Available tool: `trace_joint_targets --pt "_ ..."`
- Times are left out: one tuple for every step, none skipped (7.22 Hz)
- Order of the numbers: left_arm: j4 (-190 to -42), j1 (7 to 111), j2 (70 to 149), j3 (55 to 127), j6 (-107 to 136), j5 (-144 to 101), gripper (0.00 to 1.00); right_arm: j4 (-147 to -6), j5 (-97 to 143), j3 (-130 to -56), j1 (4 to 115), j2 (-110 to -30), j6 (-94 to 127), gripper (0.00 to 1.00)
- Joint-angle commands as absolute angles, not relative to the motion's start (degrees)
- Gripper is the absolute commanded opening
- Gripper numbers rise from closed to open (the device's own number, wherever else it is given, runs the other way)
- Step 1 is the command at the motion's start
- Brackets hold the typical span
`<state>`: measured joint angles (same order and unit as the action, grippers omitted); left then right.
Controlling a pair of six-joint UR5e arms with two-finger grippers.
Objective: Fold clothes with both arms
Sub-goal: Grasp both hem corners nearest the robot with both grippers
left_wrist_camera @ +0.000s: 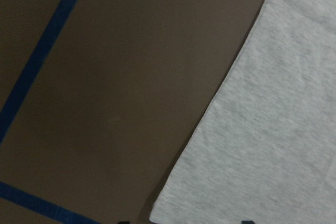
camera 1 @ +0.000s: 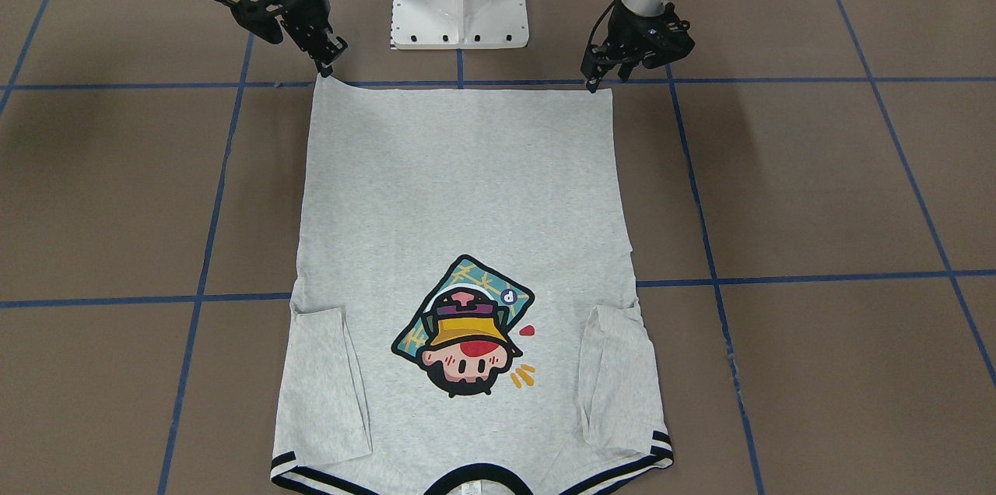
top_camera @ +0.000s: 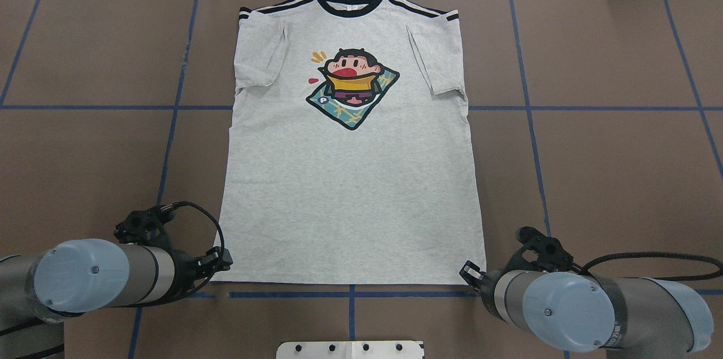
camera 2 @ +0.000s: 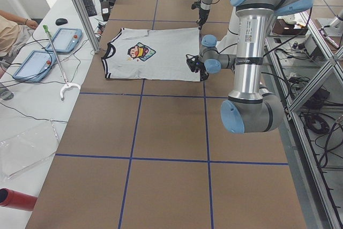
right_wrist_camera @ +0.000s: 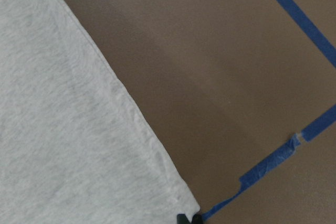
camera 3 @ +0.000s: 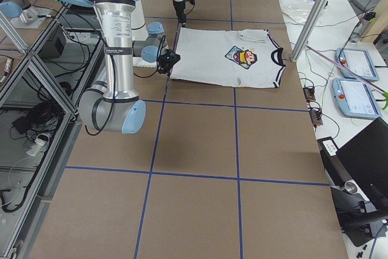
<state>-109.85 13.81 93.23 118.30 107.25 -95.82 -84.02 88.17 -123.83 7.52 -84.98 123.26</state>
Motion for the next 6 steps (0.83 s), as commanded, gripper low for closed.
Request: trace_joint_targets --pt "-109.8 13.7 93.4 117.0 107.2 -95.8 0.70 -84.0 88.2 -123.8 7.6 -85.0 123.2 0.00" --pt "-109.8 13.6 93.4 116.9 107.2 -95.9 0.69 -84.0 88.2 -123.8 7.6 -85.0 123.2 0.00" --pt "-109.6 13.6 93.7 116.7 107.1 -95.9 0.66 -84.0 88.2 -123.8 7.6 -85.0 123.2 0.00" --pt "-109.6 13.6 93.8 116.6 107.1 -95.9 0.62 -84.0 88.2 -124.0 7.6 -85.0 123.3 0.00" --pt "-109.6 13.6 94.1 116.2 107.1 -95.9 0.52 -84.0 88.2 -124.0 7.6 -85.0 123.3 0.00" --pt "-109.6 13.6 94.2 115.9 107.1 -95.9 0.52 -84.0 88.2 -124.0 7.6 -85.0 123.3 0.00"
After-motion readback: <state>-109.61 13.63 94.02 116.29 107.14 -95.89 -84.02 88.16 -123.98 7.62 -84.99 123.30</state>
